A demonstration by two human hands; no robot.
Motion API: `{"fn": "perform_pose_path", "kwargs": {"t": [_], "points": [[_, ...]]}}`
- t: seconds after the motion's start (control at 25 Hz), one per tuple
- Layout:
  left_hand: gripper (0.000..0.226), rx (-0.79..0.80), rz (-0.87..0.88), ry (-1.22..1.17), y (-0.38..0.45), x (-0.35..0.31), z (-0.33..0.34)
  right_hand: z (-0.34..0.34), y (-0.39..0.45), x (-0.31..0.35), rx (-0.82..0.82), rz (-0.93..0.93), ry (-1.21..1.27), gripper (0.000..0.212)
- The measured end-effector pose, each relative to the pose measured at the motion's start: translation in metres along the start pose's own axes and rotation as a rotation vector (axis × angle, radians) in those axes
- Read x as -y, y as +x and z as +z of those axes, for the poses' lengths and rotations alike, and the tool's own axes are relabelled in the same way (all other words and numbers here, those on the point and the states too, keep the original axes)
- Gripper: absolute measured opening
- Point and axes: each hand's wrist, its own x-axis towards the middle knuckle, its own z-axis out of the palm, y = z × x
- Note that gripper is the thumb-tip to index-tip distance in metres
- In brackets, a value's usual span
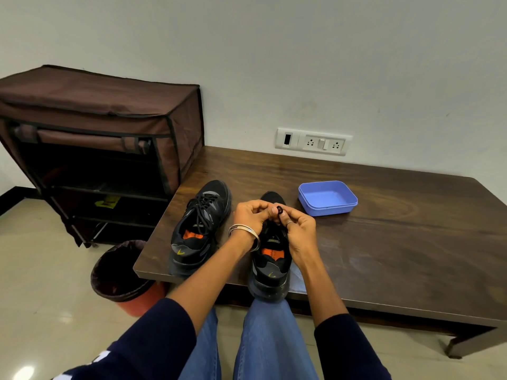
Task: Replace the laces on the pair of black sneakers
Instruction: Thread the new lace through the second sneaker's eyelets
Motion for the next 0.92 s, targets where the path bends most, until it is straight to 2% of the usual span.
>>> {"fn": "perform_pose_path", "kwargs": {"t": [0.12, 0.2, 0.32, 0.4, 0.64, 0.72, 0.92], "points": [[0.034, -0.04, -0.093, -0.041, 0.0, 0.0, 0.0, -0.01, 0.0, -0.002, 0.146, -0.009, -0.031, 0.03], [0.042, 0.01, -0.142, -0.069, 0.0, 0.0, -0.003, -0.013, 0.001, 0.0, 0.166, -0.012, -0.037, 0.03], [0.032, 0.24, -0.161, -0.134, 0.004, 0.0, -0.009, -0.016, -0.001, 0.005, 0.147, -0.008, -0.024, 0.02], [0.022, 0.302, -0.152, -0.138, 0.007, 0.0, -0.013, -0.016, -0.001, 0.005, 0.143, 0.002, 0.001, 0.016], [0.013, 0.167, -0.062, -0.113, 0.004, 0.001, -0.011, -0.01, 0.0, 0.005, 0.047, 0.046, 0.161, 0.015], [0.015, 0.119, 0.029, 0.055, 0.004, -0.002, -0.011, -0.009, 0.0, 0.007, 0.03, 0.055, 0.161, 0.013], [0.014, 0.09, 0.386, 0.699, 0.011, -0.006, -0.016, -0.002, 0.006, 0.009, -0.048, 0.098, 0.104, 0.012]]}}
